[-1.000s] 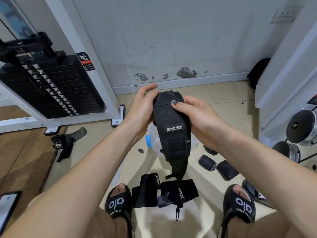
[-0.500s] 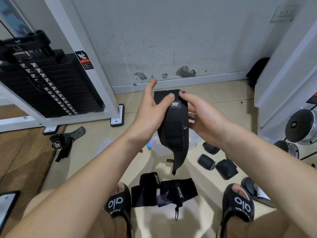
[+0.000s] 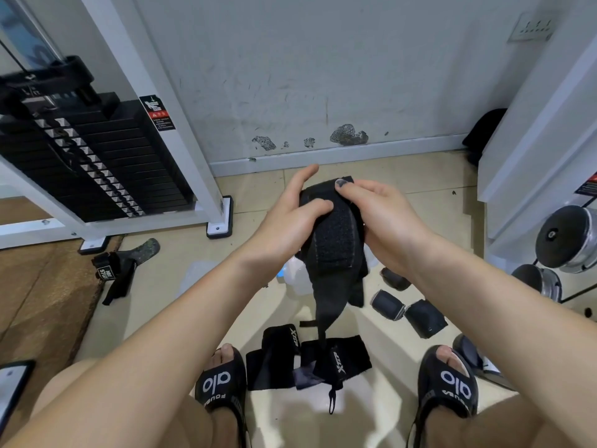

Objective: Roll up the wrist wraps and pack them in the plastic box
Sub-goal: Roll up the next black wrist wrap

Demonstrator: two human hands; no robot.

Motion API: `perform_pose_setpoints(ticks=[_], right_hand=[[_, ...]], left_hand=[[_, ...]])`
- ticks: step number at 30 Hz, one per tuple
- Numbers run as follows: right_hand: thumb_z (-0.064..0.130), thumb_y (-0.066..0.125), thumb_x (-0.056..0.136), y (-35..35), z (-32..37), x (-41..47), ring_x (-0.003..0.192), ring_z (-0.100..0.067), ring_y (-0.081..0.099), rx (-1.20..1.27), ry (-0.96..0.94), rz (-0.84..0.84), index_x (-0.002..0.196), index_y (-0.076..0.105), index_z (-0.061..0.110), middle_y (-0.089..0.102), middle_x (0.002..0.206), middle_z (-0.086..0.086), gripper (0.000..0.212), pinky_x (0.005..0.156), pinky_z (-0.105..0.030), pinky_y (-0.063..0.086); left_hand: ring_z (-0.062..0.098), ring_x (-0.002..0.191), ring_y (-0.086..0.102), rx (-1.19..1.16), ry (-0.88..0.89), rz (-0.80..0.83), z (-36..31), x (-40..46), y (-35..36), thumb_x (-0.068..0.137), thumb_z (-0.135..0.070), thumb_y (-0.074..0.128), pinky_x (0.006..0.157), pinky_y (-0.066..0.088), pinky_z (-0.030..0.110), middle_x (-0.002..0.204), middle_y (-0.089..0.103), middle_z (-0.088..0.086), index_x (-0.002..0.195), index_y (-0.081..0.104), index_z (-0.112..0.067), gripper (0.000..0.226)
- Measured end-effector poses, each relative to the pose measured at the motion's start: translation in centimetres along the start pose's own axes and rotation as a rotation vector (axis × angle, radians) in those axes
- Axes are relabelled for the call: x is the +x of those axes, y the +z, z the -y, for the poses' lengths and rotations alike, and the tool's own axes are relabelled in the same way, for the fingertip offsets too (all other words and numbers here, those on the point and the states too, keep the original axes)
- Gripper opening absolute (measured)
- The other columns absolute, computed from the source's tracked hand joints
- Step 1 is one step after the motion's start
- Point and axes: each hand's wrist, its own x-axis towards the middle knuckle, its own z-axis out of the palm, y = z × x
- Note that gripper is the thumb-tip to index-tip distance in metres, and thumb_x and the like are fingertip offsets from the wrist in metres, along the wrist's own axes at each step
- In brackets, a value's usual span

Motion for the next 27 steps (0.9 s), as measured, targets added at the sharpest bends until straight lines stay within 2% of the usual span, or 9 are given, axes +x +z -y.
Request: perform_pose_setpoints(ticks=[5,7,10,13,16,18,22,24,27], right_hand=[[0.038,0.063,0.099,-0.1,-0.6,0.1,0.103,-0.033,0.073,-0.168,0.013,-0.051,0.105,0.066,0.007,0.073,0.110,-0.020,0.032,0.099,-0.056,0.055],[0.050,0.064,0.092,-0.1,-1.0,-0.4,0.103,-0.029,0.072,-0.253,0.056,-0.004,0.105,0.063,0.007,0.073,0.107,-0.016,0.045,0.102,-0.057,0.052],[0.043,0.063,0.095,-0.3,-1.8,-0.5,0.086,-0.021,0.068,-0.288,0.034,0.090,0.101,0.063,0.004,0.069,0.088,-0.007,0.040,0.094,-0.051,0.054],[0.024,0.058,0.104,-0.2,-1.2,-0.2,0.086,-0.021,0.069,-0.182,-0.019,0.011,0.100,0.068,0.010,0.073,0.091,-0.008,0.018,0.078,-0.037,0.054],[0.020,0.053,0.105,-0.1,-0.8,0.4,0.104,-0.033,0.073,-0.100,0.017,-0.056,0.110,0.070,0.002,0.074,0.110,-0.023,0.025,0.089,-0.048,0.057],[0.023,0.053,0.104,-0.2,-0.8,0.4,0.106,-0.034,0.073,-0.098,0.079,-0.056,0.116,0.067,0.001,0.073,0.113,-0.024,0.029,0.092,-0.049,0.058],[0.036,0.051,0.106,-0.5,-1.3,-0.3,0.087,-0.016,0.076,-0.149,0.174,0.036,0.122,0.064,0.016,0.078,0.108,-0.007,0.029,0.059,-0.027,0.058],[0.039,0.052,0.105,-0.6,-1.6,-0.5,0.091,-0.017,0.076,-0.202,0.185,0.073,0.123,0.064,0.019,0.078,0.109,-0.005,0.030,0.065,-0.029,0.057],[0.034,0.055,0.104,-0.6,-1.6,-0.3,0.103,-0.024,0.074,-0.248,0.131,0.056,0.122,0.066,0.017,0.077,0.110,-0.007,0.027,0.089,-0.041,0.059]], left_hand=[[0.019,0.093,0.072,-0.173,0.018,-0.110,-0.3,0.6,0.1,0.100,-0.006,0.057,0.089,0.059,0.036,0.111,0.071,0.004,0.142,0.054,-0.034,0.050],[0.018,0.082,0.068,-0.268,-0.021,-0.152,-0.6,0.9,0.1,0.103,-0.008,0.053,0.077,0.059,0.034,0.104,0.069,0.007,0.140,0.055,-0.033,0.045],[0.013,0.072,0.065,-0.352,-0.112,-0.152,-1.1,0.8,-0.1,0.105,-0.017,0.052,0.065,0.056,0.025,0.095,0.068,0.006,0.143,0.051,-0.031,0.040],[0.009,0.083,0.068,-0.202,-0.160,-0.069,-1.0,0.7,0.3,0.105,-0.032,0.053,0.066,0.056,0.023,0.104,0.068,-0.001,0.147,0.043,-0.035,0.043],[0.018,0.104,0.070,-0.101,-0.173,0.006,-0.3,0.0,1.5,0.100,-0.037,0.055,0.089,0.058,0.038,0.120,0.068,0.001,0.147,0.039,-0.042,0.050],[0.024,0.107,0.069,-0.085,-0.171,0.015,0.0,-0.2,1.8,0.099,-0.027,0.053,0.092,0.054,0.041,0.125,0.066,0.008,0.148,0.038,-0.042,0.053],[0.021,0.077,0.068,-0.171,-0.170,-0.062,-0.5,0.3,1.0,0.102,-0.011,0.046,0.063,0.054,0.030,0.111,0.070,0.011,0.145,0.044,-0.037,0.051],[0.019,0.072,0.065,-0.258,-0.192,-0.095,-0.8,0.7,0.5,0.103,-0.013,0.046,0.060,0.052,0.028,0.104,0.070,0.008,0.144,0.046,-0.036,0.047],[0.021,0.087,0.065,-0.358,-0.213,-0.075,-1.3,0.8,0.3,0.107,-0.017,0.042,0.070,0.055,0.033,0.109,0.065,0.006,0.147,0.044,-0.029,0.042]])
